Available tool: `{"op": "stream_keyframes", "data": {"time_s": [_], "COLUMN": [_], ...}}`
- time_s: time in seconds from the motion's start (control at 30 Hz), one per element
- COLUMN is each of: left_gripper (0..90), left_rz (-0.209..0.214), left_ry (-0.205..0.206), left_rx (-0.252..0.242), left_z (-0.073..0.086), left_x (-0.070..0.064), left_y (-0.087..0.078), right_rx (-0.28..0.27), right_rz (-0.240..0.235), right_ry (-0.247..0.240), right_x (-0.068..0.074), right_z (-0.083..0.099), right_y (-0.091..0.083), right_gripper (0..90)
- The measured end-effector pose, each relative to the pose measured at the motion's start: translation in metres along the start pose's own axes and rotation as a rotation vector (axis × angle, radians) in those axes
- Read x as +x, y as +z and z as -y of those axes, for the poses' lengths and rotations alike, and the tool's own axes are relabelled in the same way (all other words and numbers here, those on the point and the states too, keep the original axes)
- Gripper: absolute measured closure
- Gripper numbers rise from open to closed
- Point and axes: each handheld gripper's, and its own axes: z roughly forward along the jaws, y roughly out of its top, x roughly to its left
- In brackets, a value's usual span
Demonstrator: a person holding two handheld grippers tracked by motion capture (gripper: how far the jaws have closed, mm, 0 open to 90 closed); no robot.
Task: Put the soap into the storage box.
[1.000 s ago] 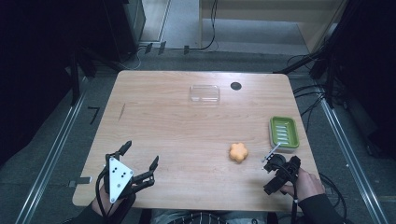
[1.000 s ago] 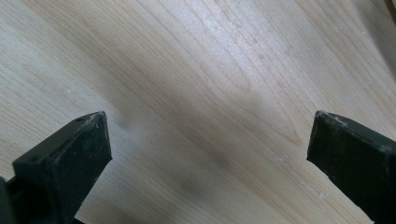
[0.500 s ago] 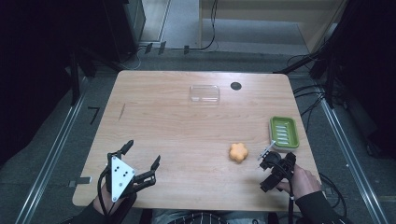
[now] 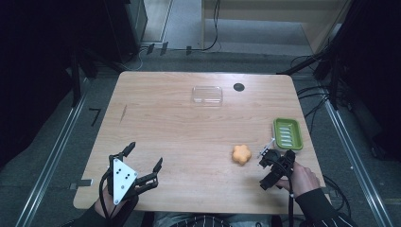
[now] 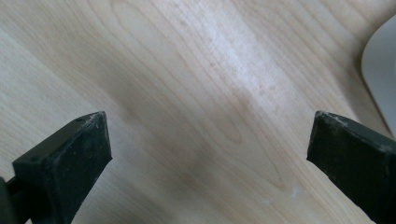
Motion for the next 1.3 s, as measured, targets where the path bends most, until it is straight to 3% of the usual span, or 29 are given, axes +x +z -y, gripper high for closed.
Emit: {"op": "stream_keyframes", "data": {"time_s": [0.6,1.3], "left_gripper": [13.5,13.5], "left_rz": [0.004,0.003], "left_ry": [0.001,-0.001], "left_rx": [0.003,0.002], "left_z": [0.000,0.000], "left_x": [0.000,0.000], "left_y": [0.000,0.000], "right_rx": [-0.016,-0.039], "right_rz": [-0.010,-0.070], "right_ry": [-0.044,-0.061], "right_x": [-0.002,0.002], "right_z": [-0.019,-0.048], "right_y": [0.002,0.006], "right_gripper": [0.0,0.0]}}
